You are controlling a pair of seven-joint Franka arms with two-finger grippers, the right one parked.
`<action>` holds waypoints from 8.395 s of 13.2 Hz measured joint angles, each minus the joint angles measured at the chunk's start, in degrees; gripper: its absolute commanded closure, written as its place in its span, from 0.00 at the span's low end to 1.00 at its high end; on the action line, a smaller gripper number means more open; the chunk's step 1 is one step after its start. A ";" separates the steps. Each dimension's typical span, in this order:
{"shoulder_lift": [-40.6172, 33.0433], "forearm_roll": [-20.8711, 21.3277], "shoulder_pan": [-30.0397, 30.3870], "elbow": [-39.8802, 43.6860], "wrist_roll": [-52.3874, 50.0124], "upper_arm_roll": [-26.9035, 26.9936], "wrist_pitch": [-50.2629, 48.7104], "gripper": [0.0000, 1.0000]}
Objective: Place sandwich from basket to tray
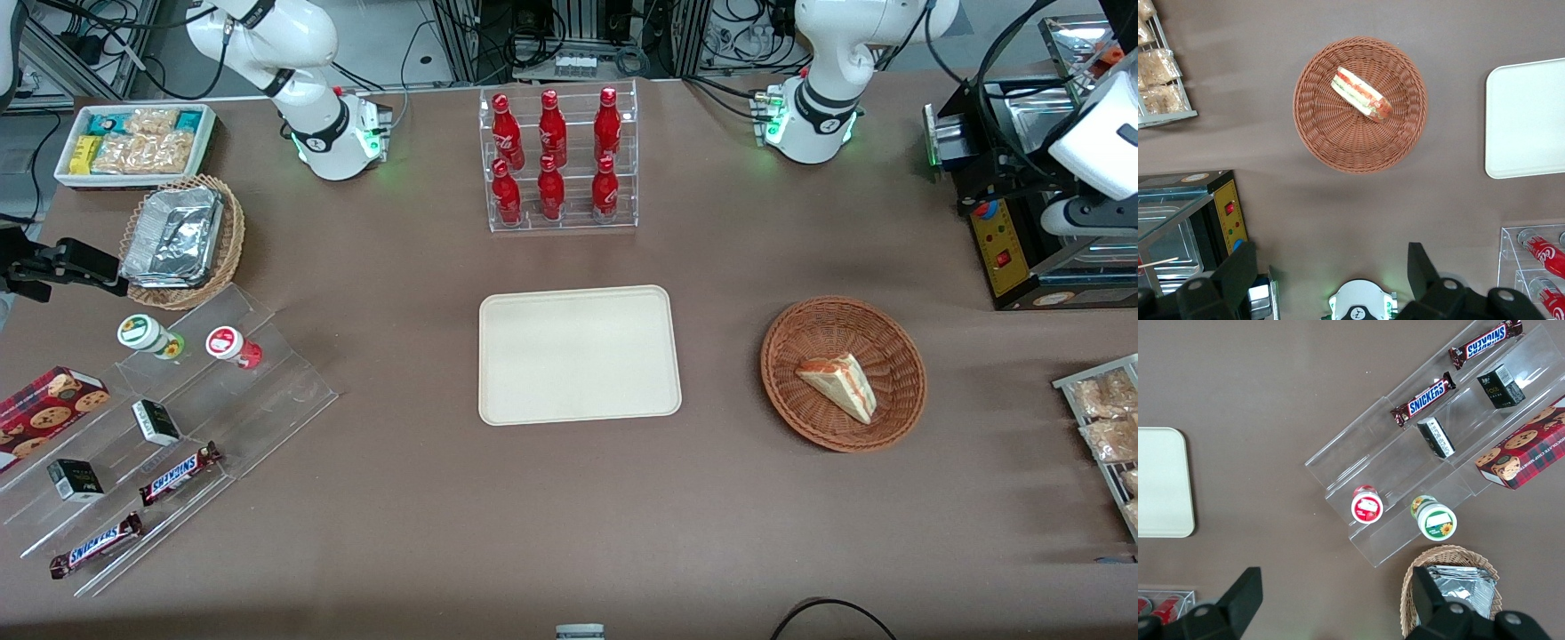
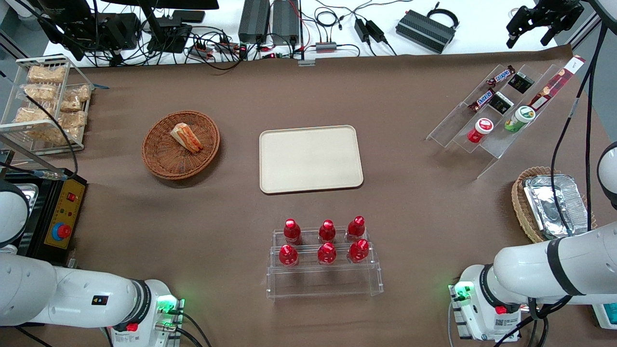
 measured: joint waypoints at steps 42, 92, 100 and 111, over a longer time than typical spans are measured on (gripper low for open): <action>14.89 -0.72 -1.81 -42.90 -53.70 0.01 67.18 1.00; 32.83 6.91 -20.49 2.31 -57.54 -18.92 37.71 0.01; 18.27 1.28 -4.91 2.36 -47.24 -18.68 20.28 0.01; 6.64 0.78 12.31 -4.80 -18.95 -18.53 12.00 0.01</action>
